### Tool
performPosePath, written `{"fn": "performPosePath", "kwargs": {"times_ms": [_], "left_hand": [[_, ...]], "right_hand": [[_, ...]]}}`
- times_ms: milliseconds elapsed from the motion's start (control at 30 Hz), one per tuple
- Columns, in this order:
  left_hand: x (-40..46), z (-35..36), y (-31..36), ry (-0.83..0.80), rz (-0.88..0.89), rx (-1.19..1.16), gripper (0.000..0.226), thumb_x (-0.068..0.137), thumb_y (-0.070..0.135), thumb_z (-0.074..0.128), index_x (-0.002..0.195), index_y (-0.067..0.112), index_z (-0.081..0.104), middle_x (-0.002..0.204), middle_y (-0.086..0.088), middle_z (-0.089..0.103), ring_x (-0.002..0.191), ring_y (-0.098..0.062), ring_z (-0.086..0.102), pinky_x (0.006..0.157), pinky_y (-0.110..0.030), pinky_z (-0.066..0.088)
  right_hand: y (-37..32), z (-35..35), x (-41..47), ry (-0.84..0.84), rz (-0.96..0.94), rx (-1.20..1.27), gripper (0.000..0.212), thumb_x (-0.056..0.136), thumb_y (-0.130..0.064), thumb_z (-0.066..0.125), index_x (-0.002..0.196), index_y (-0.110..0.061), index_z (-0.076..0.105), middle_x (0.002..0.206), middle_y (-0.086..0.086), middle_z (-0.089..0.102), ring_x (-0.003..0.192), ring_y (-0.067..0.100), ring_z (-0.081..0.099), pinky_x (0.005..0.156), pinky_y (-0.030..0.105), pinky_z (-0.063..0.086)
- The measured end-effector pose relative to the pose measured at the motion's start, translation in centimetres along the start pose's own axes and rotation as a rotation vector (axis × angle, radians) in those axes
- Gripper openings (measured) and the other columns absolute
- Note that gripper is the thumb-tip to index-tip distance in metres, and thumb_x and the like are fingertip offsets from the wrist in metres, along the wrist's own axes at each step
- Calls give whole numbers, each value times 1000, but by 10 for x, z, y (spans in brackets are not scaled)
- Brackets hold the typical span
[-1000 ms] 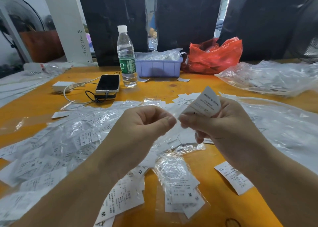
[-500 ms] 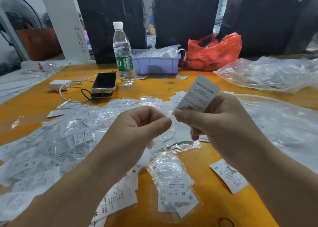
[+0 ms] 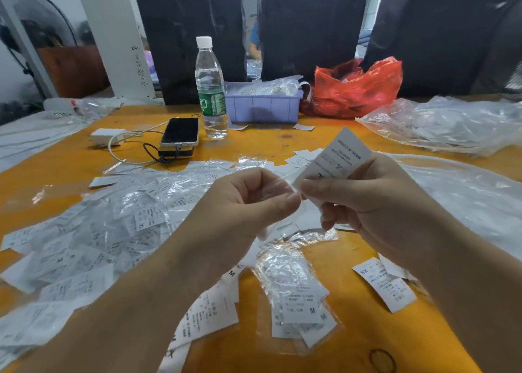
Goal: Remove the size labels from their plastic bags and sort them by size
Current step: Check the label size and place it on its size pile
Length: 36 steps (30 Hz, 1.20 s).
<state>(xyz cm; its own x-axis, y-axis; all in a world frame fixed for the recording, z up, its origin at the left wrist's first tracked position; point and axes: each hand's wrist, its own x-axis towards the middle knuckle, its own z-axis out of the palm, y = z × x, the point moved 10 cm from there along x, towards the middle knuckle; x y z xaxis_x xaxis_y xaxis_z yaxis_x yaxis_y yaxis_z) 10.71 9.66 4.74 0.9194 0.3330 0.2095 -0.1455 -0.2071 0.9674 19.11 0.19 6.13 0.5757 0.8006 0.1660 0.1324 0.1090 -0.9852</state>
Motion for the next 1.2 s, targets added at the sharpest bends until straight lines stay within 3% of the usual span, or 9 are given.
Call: {"fn": "performPosePath", "kwargs": {"times_ms": [67, 467, 700, 800, 933, 1100, 1200], "left_hand": [[-1, 0, 1, -2, -3, 1, 8, 70, 33, 73, 75, 26, 72, 62, 13, 57, 56, -3, 51, 55, -20, 45], [1, -4, -1, 14, -17, -36, 7, 72, 29, 76, 77, 24, 74, 57, 11, 58, 51, -3, 49, 55, -20, 48], [0, -4, -2, -9, -36, 22, 17, 72, 39, 72, 79, 23, 73, 59, 12, 56, 56, -4, 49, 63, -29, 45], [0, -3, 0, -15, -27, 17, 14, 74, 37, 72, 77, 23, 72, 57, 15, 54, 55, -3, 48, 58, -22, 45], [0, -5, 2, 23, -5, 19, 11, 75, 32, 70, 76, 22, 72, 62, 11, 59, 56, -2, 51, 54, -18, 46], [1, -16, 1, 104, -10, 30, 10, 74, 33, 69, 74, 24, 71, 60, 11, 59, 53, -4, 47, 58, -26, 45], [1, -14, -2, 87, -32, 48, 12, 74, 36, 68, 75, 25, 72, 73, 6, 68, 57, -4, 51, 58, -23, 46]], "right_hand": [[0, -1, 0, -1, 1, 1, 17, 66, -13, 75, 80, -3, 74, 69, 9, 64, 55, 17, 57, 51, 24, 52], [-10, 9, -4, -82, -52, -24, 29, 60, -16, 75, 82, 2, 72, 78, 24, 66, 55, 20, 56, 49, 25, 52], [-12, 8, -4, -50, -88, -115, 7, 74, -4, 73, 81, -1, 73, 71, 14, 69, 59, 25, 56, 51, 27, 52], [-12, 8, -5, -45, -85, -84, 19, 64, -18, 74, 77, -4, 73, 72, 18, 67, 58, 21, 57, 52, 27, 53], [-1, 10, -3, -42, -15, 10, 35, 59, -25, 74, 86, -2, 71, 69, 9, 62, 55, 16, 58, 51, 24, 52], [3, 5, 1, -19, 43, 195, 35, 67, -17, 70, 97, 1, 66, 76, 12, 69, 57, 18, 62, 54, 25, 54], [4, 5, 1, -26, 44, 199, 35, 66, -15, 70, 96, 4, 67, 79, 15, 70, 58, 19, 64, 55, 26, 55]]}}
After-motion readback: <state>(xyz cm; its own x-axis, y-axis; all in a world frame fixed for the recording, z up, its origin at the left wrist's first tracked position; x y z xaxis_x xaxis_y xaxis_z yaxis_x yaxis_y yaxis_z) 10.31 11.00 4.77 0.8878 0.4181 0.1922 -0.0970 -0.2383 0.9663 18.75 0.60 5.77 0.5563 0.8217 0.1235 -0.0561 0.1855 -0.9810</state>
